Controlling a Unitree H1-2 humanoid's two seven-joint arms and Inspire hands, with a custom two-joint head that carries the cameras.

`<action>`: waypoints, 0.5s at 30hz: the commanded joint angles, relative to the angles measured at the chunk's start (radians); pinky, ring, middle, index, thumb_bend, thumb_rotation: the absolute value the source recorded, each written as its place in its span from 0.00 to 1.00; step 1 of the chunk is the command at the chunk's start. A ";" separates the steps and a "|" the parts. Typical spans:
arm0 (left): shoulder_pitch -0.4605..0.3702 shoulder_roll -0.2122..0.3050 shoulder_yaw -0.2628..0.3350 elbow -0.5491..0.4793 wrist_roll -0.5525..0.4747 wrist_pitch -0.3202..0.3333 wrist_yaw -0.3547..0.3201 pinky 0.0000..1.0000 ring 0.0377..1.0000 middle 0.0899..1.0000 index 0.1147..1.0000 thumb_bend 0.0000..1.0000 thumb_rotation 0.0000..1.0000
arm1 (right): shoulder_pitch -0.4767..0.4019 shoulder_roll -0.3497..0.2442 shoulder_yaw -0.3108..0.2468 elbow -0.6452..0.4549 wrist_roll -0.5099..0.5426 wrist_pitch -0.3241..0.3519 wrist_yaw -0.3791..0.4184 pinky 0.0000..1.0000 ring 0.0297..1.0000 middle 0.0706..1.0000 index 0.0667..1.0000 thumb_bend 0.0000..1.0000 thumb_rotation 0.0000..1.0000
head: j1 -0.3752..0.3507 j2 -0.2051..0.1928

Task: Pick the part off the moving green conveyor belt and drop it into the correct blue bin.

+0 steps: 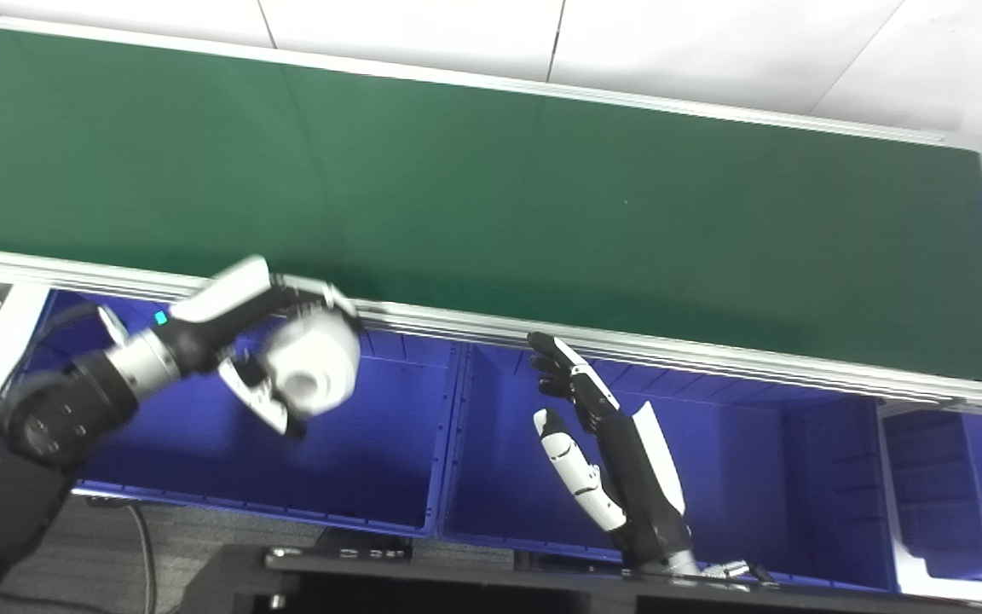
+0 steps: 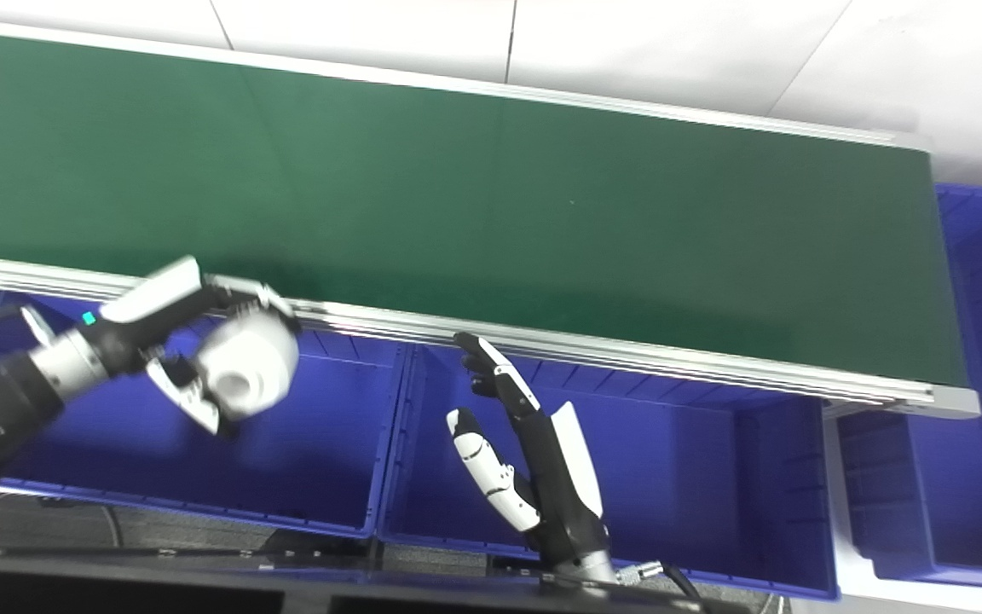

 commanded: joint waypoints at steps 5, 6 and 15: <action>-0.021 0.061 -0.024 -0.033 -0.059 -0.030 0.065 0.80 0.84 0.84 0.74 0.69 0.49 | 0.009 0.012 0.004 -0.030 0.006 -0.002 0.007 0.82 0.87 0.89 0.88 0.33 0.89 | -0.004 0.002; -0.023 0.066 -0.032 -0.033 -0.071 -0.030 0.064 0.85 0.87 0.87 0.77 0.69 0.51 | 0.010 0.011 0.004 -0.032 0.006 -0.001 0.008 0.82 0.87 0.89 0.88 0.33 0.88 | -0.002 0.004; -0.016 0.083 -0.052 -0.047 -0.112 -0.030 0.047 0.98 0.95 0.93 0.89 0.72 0.59 | 0.016 0.014 0.005 -0.041 0.001 0.006 0.009 0.81 0.87 0.89 0.87 0.33 0.86 | -0.004 0.008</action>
